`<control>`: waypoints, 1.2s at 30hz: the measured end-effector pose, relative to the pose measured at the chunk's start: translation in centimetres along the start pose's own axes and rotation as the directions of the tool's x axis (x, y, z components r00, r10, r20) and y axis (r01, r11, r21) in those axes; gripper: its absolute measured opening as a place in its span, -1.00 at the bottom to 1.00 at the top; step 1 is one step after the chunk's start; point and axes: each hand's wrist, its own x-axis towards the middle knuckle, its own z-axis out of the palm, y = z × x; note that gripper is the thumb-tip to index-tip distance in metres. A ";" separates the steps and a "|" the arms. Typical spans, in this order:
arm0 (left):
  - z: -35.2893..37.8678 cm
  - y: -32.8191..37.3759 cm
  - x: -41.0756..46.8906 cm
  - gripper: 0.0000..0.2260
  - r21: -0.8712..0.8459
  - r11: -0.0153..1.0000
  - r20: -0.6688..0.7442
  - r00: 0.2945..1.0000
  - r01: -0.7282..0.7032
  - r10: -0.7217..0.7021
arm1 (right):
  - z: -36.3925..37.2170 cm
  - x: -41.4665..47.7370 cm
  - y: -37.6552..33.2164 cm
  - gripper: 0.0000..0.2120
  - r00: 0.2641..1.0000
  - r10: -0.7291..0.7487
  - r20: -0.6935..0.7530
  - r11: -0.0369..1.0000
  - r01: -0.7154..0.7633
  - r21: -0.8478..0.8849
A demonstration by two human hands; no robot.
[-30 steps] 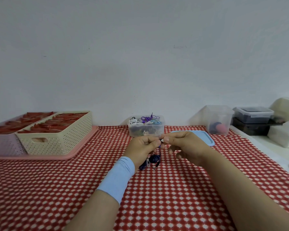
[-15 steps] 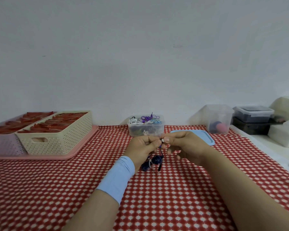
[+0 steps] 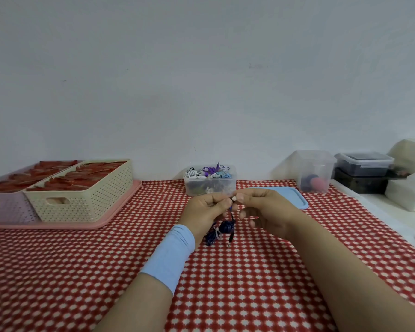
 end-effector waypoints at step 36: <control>-0.6 -0.1 0.0 -0.93 0.125 0.992 0.000 1.000 0.022 -0.022 | -0.8 -0.5 -0.3 -0.85 0.994 -0.094 0.049 0.962 0.104 -0.253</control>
